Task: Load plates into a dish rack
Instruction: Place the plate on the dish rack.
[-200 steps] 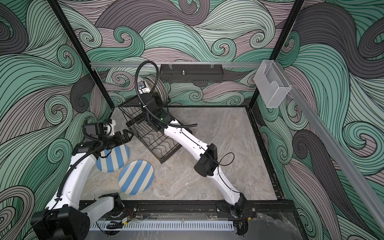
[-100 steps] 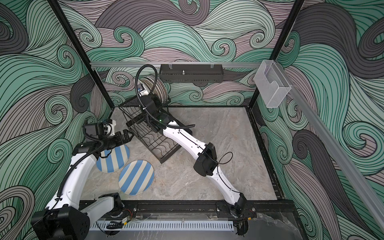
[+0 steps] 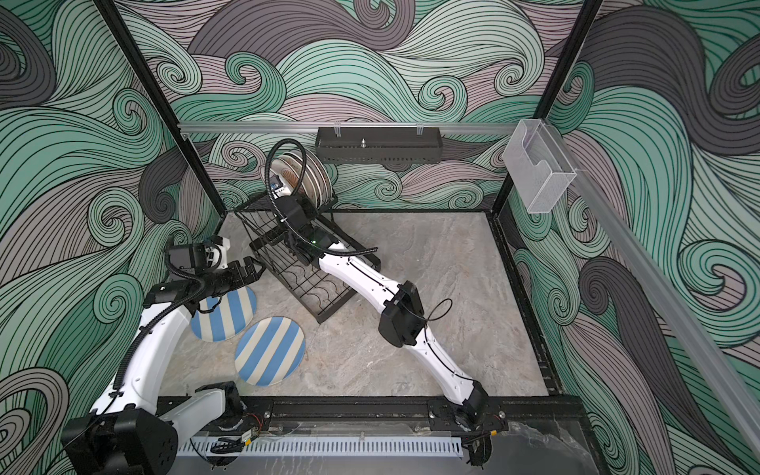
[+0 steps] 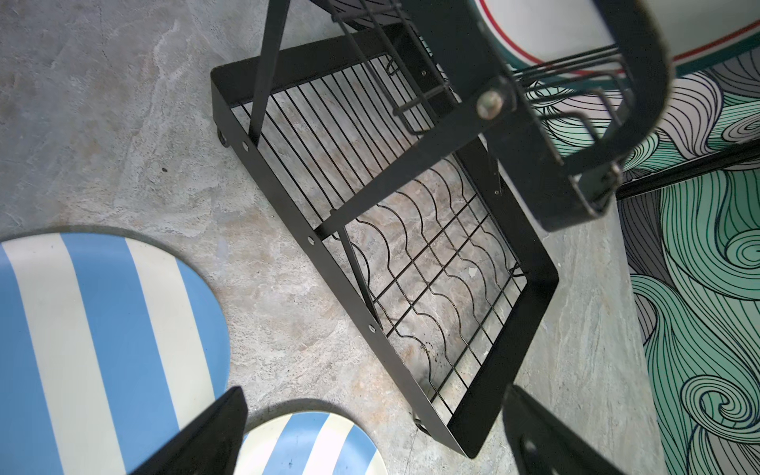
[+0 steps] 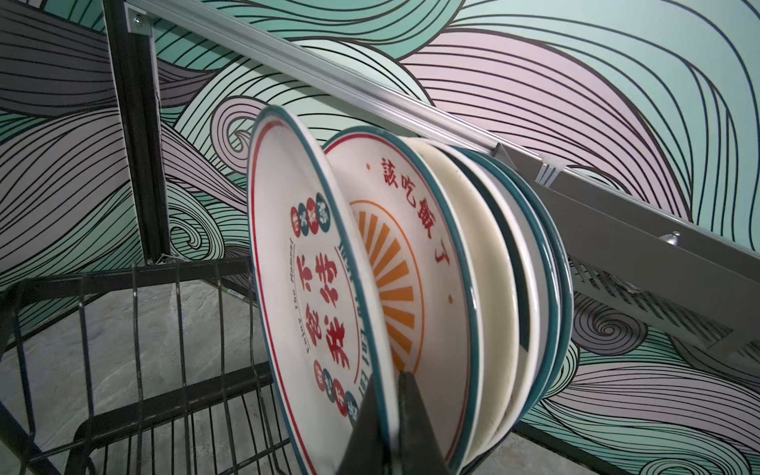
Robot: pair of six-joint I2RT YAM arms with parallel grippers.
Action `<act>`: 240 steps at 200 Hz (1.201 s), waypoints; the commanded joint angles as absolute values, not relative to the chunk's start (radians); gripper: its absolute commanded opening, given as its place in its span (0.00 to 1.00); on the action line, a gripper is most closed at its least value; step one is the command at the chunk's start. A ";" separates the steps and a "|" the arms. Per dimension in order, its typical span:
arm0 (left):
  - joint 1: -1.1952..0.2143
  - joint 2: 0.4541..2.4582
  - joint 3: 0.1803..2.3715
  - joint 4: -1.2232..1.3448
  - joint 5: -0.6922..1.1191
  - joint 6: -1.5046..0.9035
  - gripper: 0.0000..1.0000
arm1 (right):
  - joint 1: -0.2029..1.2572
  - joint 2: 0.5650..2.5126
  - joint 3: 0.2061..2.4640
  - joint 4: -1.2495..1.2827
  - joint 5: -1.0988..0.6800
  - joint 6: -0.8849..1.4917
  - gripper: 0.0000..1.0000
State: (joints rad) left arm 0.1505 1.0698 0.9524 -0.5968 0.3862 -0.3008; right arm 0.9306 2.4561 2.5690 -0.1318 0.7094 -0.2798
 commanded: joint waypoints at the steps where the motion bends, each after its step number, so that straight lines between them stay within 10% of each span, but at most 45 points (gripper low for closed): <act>1: 0.158 1.072 0.950 -0.581 0.402 -0.311 0.99 | 0.912 2.459 2.611 -0.119 0.714 -0.272 0.00; 54: 0.160 1.072 0.949 -0.580 0.403 -0.310 0.99 | 0.902 2.474 2.640 -0.153 0.713 -0.244 0.00; 93: 0.161 1.071 0.947 -0.578 0.403 -0.311 0.98 | 0.902 2.458 2.660 -0.186 0.695 -0.221 0.35; 240: 0.184 1.060 0.923 -0.558 0.384 -0.324 0.99 | 0.906 2.047 2.273 -0.284 0.450 -0.096 0.86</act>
